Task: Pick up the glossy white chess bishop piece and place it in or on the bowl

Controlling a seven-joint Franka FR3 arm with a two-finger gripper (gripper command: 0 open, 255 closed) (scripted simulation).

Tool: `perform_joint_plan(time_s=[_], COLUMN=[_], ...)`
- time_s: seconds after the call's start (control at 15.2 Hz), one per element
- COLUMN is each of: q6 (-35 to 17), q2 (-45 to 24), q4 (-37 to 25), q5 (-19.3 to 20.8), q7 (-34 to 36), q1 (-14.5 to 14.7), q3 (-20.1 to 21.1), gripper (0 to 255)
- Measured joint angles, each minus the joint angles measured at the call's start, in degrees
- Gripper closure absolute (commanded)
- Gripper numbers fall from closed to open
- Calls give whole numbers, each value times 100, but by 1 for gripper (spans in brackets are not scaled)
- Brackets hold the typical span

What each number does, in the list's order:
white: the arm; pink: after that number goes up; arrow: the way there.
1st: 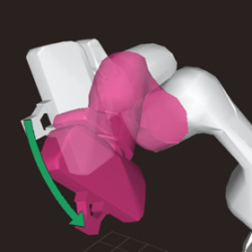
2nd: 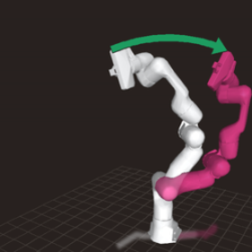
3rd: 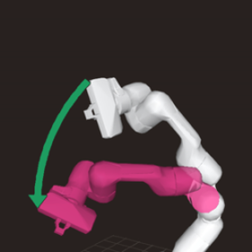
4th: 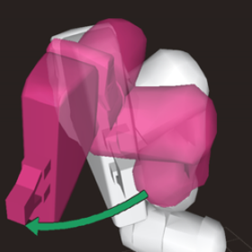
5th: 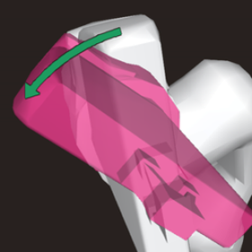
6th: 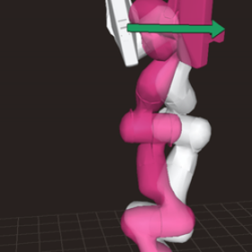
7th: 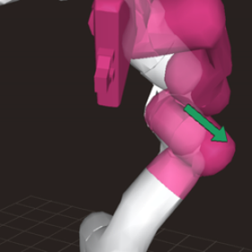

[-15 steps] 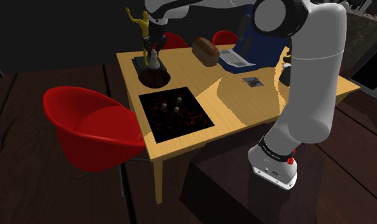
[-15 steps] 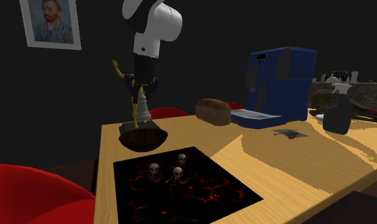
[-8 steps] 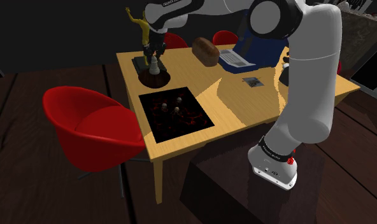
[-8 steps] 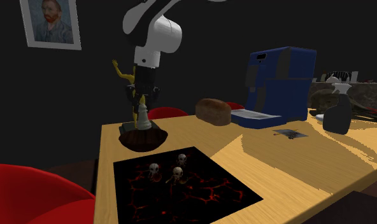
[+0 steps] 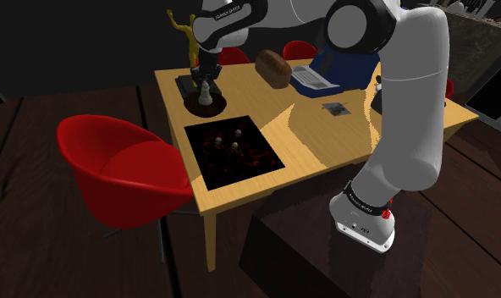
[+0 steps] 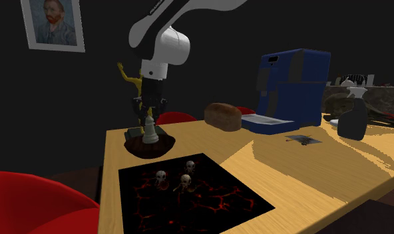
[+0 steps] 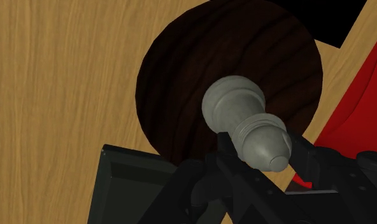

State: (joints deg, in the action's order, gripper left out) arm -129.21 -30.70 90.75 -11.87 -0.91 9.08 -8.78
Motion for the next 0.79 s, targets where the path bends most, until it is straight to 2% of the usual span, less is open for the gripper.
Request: perform_joint_plan(time_s=[0.2, 0.26, 0.79], q6=[-5, -6, 120], q2=[-2, -2, 135], q4=[3, 3, 12], q5=[-1, -1, 24], q7=[-1, -1, 5], q1=[0, 0, -1], q3=[0, 0, -19], gripper=[255, 0, 0])
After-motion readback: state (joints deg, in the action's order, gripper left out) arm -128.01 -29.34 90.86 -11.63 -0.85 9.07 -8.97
